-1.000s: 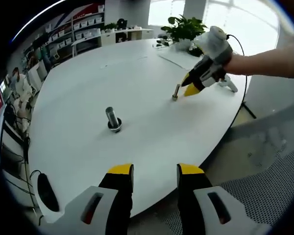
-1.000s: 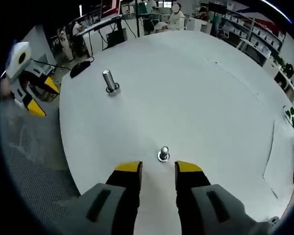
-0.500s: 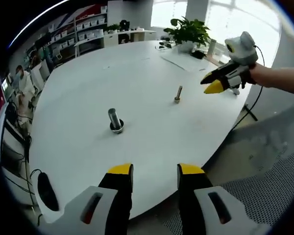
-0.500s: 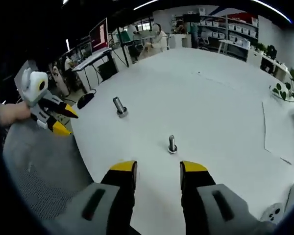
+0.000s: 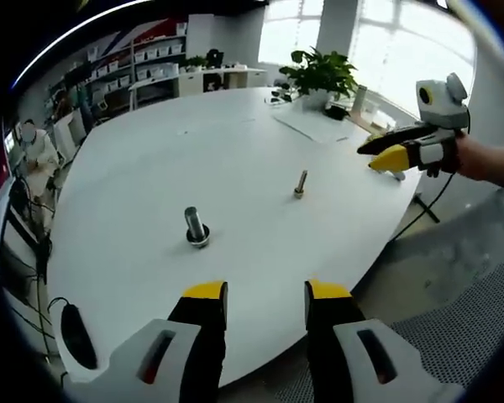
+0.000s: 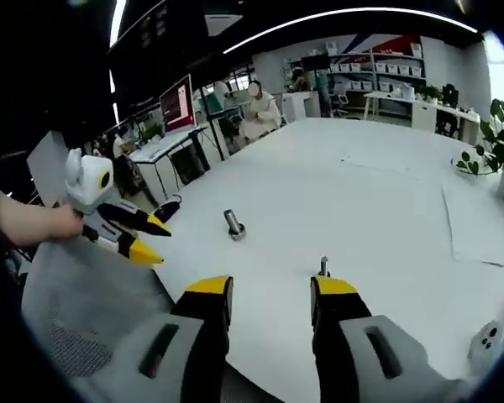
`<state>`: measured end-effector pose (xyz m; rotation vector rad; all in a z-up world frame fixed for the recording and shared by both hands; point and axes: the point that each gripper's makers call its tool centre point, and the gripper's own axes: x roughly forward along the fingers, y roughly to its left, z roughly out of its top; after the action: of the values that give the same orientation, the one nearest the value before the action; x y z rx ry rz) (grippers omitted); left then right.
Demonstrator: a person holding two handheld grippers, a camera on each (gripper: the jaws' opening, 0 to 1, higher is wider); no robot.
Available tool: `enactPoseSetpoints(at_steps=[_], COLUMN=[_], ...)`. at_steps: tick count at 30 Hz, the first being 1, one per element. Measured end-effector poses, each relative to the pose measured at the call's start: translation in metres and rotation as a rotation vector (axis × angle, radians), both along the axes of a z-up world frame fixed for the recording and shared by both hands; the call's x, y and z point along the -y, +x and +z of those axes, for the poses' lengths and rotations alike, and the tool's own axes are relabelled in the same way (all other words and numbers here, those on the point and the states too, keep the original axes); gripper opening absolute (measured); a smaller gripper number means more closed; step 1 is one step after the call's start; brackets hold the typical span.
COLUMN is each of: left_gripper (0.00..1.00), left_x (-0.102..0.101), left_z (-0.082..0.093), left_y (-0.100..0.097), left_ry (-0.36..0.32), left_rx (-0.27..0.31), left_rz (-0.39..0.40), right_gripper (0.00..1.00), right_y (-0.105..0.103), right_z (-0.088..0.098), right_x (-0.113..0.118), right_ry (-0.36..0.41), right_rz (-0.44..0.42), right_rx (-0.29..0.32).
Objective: Place the washer onto the threaded stud by aligning its center hole with the stud, sliding it down to the base, and recovering from edge contact or off-axis alignment until the washer reaches the visible bottom stop.
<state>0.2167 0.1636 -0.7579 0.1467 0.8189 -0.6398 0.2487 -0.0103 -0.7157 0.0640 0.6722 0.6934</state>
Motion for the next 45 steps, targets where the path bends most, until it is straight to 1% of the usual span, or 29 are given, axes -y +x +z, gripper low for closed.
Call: enactPoseSetpoints(at_steps=[4, 6, 8, 10, 11, 12, 14, 16, 17, 18, 20, 21, 22, 24, 25, 28, 30, 32, 36, 41, 45], left_gripper=[0.35, 0.35, 0.35, 0.35, 0.35, 0.35, 0.35, 0.35, 0.35, 0.35, 0.35, 0.35, 0.35, 0.35, 0.35, 0.35, 0.35, 0.35, 0.35, 0.35, 0.36], left_x=[0.0, -0.001, -0.003, -0.004, -0.005, -0.005, -0.005, -0.005, -0.006, -0.007, -0.008, -0.008, -0.008, -0.007, -0.007, -0.008, -0.008, -0.007, -0.008, -0.01, -0.011], left_z=[0.003, 0.003, 0.003, 0.004, 0.005, 0.007, 0.01, 0.011, 0.012, 0.013, 0.015, 0.015, 0.015, 0.016, 0.017, 0.019, 0.022, 0.025, 0.026, 0.026, 0.023], left_y=[0.002, 0.004, 0.006, 0.008, 0.008, 0.009, 0.011, 0.013, 0.014, 0.015, 0.015, 0.015, 0.015, 0.016, 0.016, 0.018, 0.019, 0.019, 0.02, 0.02, 0.021], left_ry=[-0.004, 0.002, 0.01, 0.011, 0.009, 0.004, -0.001, -0.006, -0.013, -0.019, -0.037, -0.039, -0.04, -0.038, -0.039, -0.05, -0.058, -0.068, -0.077, -0.073, -0.066], left_rx=[0.012, 0.021, 0.023, 0.032, 0.038, 0.044, 0.053, 0.057, 0.061, 0.062, 0.064, 0.064, 0.065, 0.07, 0.074, 0.082, 0.089, 0.097, 0.101, 0.104, 0.096], left_rz=[0.001, -0.002, -0.002, 0.001, 0.003, 0.006, 0.01, 0.016, 0.025, 0.031, 0.048, 0.049, 0.048, 0.043, 0.041, 0.046, 0.05, 0.055, 0.067, 0.079, 0.081], right_gripper=[0.39, 0.4, 0.39, 0.39, 0.39, 0.39, 0.39, 0.39, 0.39, 0.39, 0.39, 0.39, 0.39, 0.38, 0.37, 0.37, 0.37, 0.37, 0.37, 0.38, 0.38], right_y=[-0.003, -0.01, -0.013, -0.012, -0.011, -0.01, -0.009, -0.01, -0.01, -0.01, -0.015, -0.015, -0.015, -0.014, -0.014, -0.015, -0.015, -0.014, -0.011, -0.008, -0.008], right_z=[0.001, 0.0, 0.001, -0.002, -0.003, -0.002, 0.004, 0.004, 0.002, -0.003, -0.013, -0.015, -0.016, -0.014, -0.013, -0.016, -0.015, -0.015, -0.017, -0.016, -0.019], right_x=[-0.009, -0.017, -0.024, -0.022, -0.02, -0.019, -0.018, -0.018, -0.018, -0.016, -0.018, -0.019, -0.021, -0.025, -0.027, -0.032, -0.033, -0.031, -0.024, -0.018, -0.015], right_ry=[0.01, 0.019, 0.032, 0.002, 0.003, 0.015, 0.04, 0.036, 0.02, -0.016, -0.078, -0.102, -0.134, -0.158, -0.159, -0.163, -0.173, -0.182, -0.184, -0.183, -0.2], right_rz=[-0.027, -0.027, -0.022, -0.029, -0.037, -0.063, -0.092, -0.093, -0.091, -0.078, -0.019, -0.002, 0.032, 0.054, 0.054, 0.064, 0.08, 0.077, 0.049, 0.022, 0.016], right_rx=[-0.006, -0.039, -0.03, -0.028, -0.03, -0.041, -0.029, -0.02, -0.006, 0.01, 0.008, 0.019, 0.043, 0.067, 0.08, 0.075, 0.09, 0.1, 0.091, 0.093, 0.084])
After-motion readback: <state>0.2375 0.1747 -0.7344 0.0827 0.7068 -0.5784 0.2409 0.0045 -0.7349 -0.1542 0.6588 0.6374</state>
